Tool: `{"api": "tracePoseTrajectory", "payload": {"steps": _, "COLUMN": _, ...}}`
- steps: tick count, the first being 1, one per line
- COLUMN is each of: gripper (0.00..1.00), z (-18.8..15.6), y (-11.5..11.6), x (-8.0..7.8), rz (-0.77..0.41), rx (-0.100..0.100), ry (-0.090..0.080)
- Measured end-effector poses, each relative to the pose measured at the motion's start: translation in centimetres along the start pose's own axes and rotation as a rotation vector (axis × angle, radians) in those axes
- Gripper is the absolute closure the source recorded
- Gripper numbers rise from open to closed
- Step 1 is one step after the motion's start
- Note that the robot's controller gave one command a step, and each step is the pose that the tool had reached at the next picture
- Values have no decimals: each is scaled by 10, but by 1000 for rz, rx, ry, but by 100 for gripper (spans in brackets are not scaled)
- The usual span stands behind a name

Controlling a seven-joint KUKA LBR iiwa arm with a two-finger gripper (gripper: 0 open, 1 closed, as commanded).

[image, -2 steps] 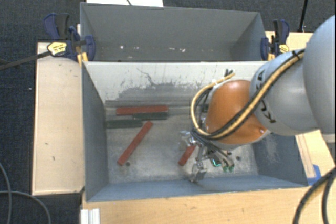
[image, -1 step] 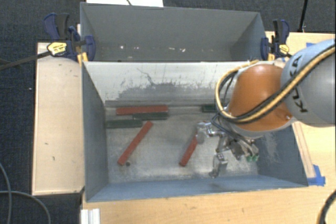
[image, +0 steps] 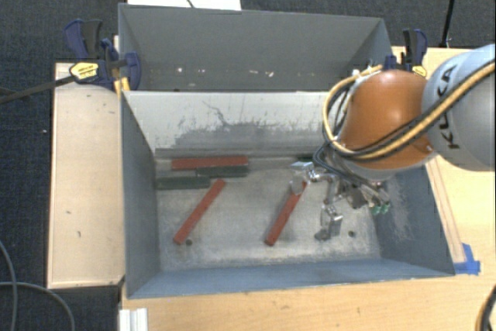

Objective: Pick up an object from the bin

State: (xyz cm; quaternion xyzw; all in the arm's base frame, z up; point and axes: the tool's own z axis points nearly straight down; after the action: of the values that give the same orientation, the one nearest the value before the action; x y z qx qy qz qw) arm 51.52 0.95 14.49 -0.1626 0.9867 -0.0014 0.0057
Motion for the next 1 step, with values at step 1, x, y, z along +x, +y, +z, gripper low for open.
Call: {"api": "tracePoseTrajectory", "payload": {"steps": 1, "gripper": 0, "z": 39, "y": 44, "x": -11, "rz": -255, "rx": -6, "ry": 7}}
